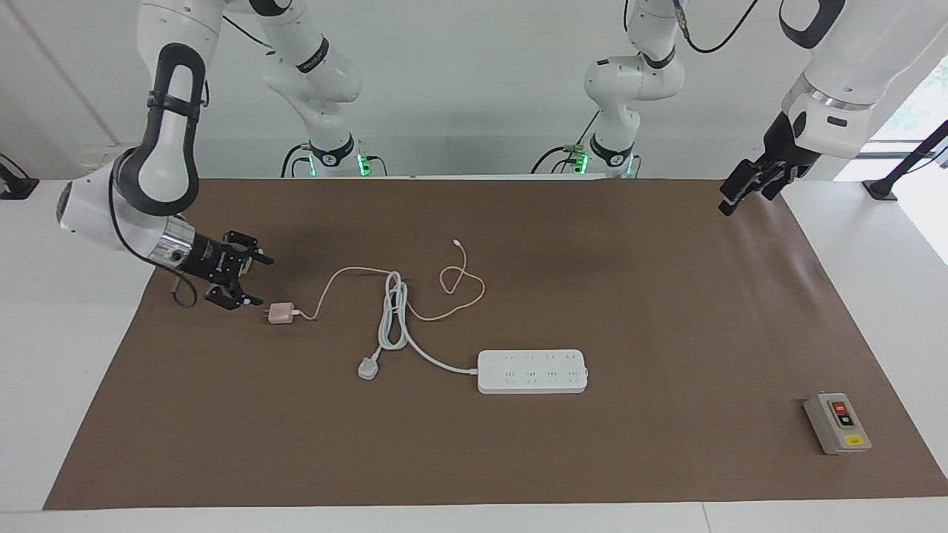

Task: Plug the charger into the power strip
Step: 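Reach the right gripper down to the pink charger, then grasp the pink charger with the right gripper while the left gripper advances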

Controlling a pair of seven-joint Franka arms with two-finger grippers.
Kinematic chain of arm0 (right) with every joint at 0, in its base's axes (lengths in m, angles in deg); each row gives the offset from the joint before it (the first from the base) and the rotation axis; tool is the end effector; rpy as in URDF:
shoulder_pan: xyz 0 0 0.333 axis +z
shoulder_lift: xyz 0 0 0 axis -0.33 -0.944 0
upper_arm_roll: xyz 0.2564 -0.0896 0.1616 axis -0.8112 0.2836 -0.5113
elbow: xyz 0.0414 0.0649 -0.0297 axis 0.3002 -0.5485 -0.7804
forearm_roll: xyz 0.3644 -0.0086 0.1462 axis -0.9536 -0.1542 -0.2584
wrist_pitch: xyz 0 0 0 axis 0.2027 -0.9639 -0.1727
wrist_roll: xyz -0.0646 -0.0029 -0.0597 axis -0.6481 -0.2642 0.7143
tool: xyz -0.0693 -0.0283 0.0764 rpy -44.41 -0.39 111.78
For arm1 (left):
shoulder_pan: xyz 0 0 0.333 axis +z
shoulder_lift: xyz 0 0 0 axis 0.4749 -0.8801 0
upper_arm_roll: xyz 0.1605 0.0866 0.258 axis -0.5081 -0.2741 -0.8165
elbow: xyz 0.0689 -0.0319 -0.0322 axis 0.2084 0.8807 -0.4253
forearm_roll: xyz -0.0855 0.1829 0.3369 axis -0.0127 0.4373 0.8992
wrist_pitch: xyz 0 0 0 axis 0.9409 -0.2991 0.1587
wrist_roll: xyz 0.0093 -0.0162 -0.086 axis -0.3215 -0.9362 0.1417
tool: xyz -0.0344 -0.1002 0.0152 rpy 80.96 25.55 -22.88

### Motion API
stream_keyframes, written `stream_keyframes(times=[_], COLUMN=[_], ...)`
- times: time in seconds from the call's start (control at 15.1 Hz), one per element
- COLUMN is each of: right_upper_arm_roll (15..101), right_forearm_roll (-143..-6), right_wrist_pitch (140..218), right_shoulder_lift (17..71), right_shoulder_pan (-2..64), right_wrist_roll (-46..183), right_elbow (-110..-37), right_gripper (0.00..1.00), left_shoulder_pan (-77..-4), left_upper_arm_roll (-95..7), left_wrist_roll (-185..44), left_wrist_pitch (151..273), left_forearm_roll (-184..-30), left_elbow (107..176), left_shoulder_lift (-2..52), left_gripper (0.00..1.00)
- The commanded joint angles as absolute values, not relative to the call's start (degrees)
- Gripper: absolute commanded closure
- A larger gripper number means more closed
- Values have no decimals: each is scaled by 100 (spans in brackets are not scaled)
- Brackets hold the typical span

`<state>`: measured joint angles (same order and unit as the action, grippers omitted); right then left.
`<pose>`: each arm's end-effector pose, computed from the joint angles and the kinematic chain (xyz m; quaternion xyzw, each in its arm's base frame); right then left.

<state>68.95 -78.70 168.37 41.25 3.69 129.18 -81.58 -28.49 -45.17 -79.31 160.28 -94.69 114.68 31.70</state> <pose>0.5536 -0.1453 0.3015 -0.6722 0.6678 0.2574 0.1895 0.5663 -0.0475 0.6469 0.9771 0.1823 -0.0235 0.1068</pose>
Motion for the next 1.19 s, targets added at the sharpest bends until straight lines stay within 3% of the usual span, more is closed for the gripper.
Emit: stream_keyframes(times=[0.0,0.6,0.86,1.13], right_upper_arm_roll=[6867,6859,6850,6841], right_forearm_roll=[-7989,-8015,-8024,-8103], right_wrist_pitch=[16918,17454,17507,17516], right_shoulder_lift=[4009,3798,3798,3798], right_shoulder_pan=[327,292,336,371], right_wrist_roll=[12498,12119,12119,12128], right_elbow=[-8143,-8407,-8416,-8398], right_gripper=[0,0,0,0], left_shoulder_pan=[-2651,-2852,-3229,-3152], left_upper_arm_roll=[-4526,-4403,-4350,-4333], left_wrist_roll=[-7921,-7384,-6962,-5682], left_wrist_pitch=[15921,16535,17254,17485], left_forearm_roll=[-10236,-11519,-12531,-13655], left_elbow=[11334,10965,11052,11411], left_shoulder_lift=[2859,1725,1628,1487], left_gripper=[0,0,0,0])
